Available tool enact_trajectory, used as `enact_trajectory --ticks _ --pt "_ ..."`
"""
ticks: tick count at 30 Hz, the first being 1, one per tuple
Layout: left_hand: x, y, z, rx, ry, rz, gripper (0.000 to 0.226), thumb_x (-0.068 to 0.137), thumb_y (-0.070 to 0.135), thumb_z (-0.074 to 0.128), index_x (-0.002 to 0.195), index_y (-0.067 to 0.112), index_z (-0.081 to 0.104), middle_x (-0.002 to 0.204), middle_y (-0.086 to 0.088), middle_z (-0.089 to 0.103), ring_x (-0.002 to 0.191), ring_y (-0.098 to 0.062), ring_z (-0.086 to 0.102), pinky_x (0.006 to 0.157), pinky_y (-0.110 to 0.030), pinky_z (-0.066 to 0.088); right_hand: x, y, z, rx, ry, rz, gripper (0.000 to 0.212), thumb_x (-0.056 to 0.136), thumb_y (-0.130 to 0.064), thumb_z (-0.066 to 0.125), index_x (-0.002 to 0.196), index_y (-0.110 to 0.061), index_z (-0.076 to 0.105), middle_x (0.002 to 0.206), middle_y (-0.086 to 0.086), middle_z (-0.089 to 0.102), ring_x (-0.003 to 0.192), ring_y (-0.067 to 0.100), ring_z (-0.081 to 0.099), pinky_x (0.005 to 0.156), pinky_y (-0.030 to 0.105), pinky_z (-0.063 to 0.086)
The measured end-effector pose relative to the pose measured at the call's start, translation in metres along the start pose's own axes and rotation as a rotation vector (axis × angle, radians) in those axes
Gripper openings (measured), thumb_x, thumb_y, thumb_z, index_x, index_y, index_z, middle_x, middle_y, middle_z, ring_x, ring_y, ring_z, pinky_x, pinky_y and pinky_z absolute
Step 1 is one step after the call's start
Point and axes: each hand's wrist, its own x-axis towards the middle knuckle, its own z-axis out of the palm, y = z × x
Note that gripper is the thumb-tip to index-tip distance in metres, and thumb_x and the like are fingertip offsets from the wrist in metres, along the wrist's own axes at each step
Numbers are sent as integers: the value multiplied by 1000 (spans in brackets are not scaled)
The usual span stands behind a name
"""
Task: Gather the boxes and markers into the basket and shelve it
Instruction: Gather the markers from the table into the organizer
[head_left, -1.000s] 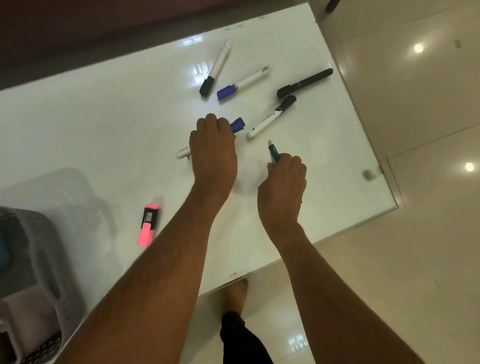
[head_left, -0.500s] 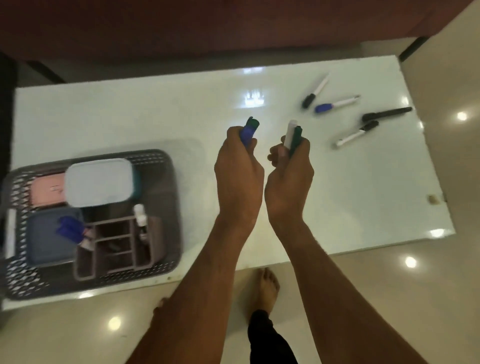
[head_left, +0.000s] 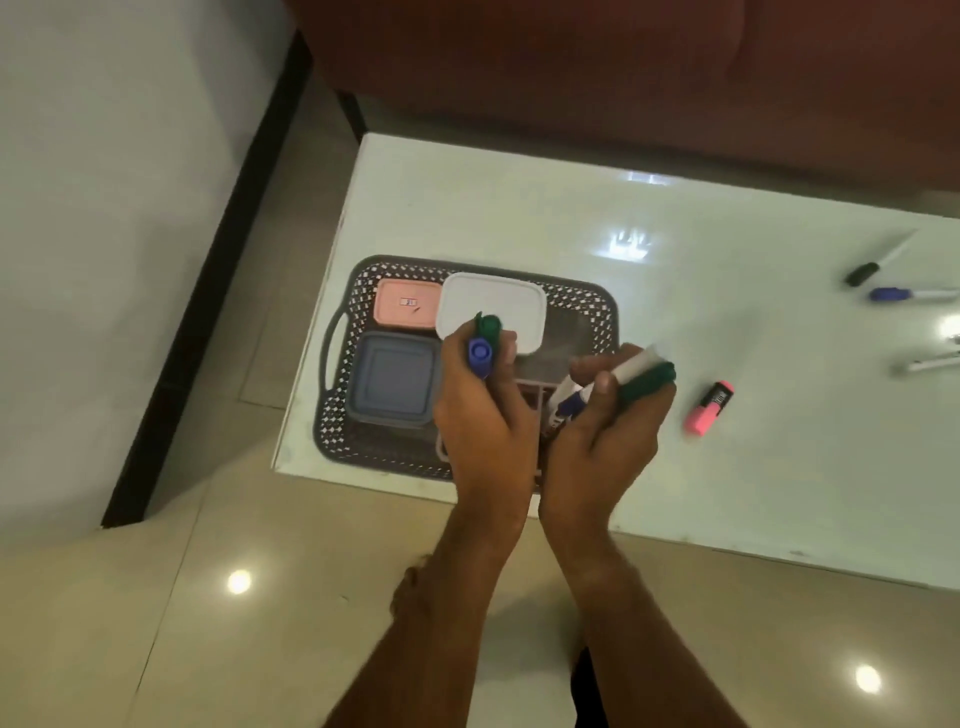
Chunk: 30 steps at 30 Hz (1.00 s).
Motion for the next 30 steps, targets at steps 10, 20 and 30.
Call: enact_trajectory --ticks 10,20,30 --pt "-9 -55 -33 -24 143 -120 20 102 6 57 121 5 54 102 7 67 94 12 66 77 -6 52 -44 48 16 -94 83 66 25 107 -13 47 127 0 51 115 12 69 108 22 67 89 5 45" --pt "-18 -73 -29 62 31 -176 32 98 -2 60 129 3 53 113 2 67 102 15 61 83 -3 48 -51 57 17 -140 24 26 38 100 4 52 135 -9 47 128 4 59 119 16 59 97 6 45" --pt "-25 -86 -26 63 -2 -57 46 88 -15 65 130 0 52 130 -3 55 123 2 55 101 -13 47 -49 62 16 -228 26 -11 28 103 -16 45 128 -7 54 120 -5 57 112 2 56 97 11 45"
